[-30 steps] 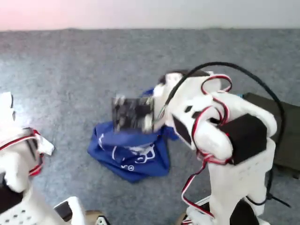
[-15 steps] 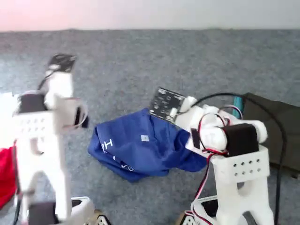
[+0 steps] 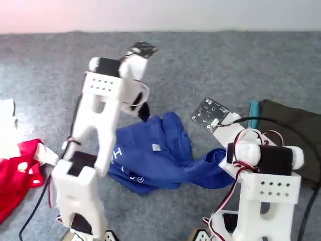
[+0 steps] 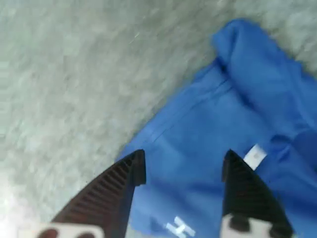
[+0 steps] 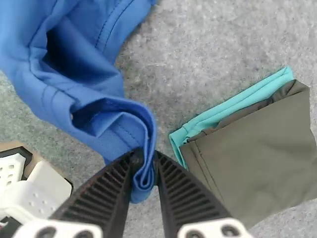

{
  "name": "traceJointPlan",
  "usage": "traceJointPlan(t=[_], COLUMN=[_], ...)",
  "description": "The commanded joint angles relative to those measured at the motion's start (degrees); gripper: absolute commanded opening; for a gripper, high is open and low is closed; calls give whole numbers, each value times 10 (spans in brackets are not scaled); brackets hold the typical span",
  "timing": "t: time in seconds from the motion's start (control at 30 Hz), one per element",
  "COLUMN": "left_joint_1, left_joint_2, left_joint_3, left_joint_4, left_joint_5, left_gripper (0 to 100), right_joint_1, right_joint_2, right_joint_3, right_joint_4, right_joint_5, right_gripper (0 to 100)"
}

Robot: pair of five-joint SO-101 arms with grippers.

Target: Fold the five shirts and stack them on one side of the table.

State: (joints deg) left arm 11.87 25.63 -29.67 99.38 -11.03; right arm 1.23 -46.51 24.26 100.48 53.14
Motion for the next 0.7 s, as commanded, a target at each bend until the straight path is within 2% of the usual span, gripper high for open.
traceJointPlan(t=[0.0, 0.23, 0.5, 0.67], left_joint_1=[37, 63, 60, 64], left_joint_2=[37, 125, 208, 239], left_joint_3=[-66, -125, -147, -152], left_joint_4=[11, 11, 11, 10], left_joint_5=[-4, 17, 17, 16], left_gripper=[253, 252, 248, 188], right_joint_1=[7, 6, 6, 6], right_joint_2=[-12, -34, -54, -54], right_joint_3=[7, 47, 62, 62], right_joint_4=[22, 22, 15, 15], right_joint_5=[-7, -7, -7, -7], right_gripper=[10, 10, 9, 9])
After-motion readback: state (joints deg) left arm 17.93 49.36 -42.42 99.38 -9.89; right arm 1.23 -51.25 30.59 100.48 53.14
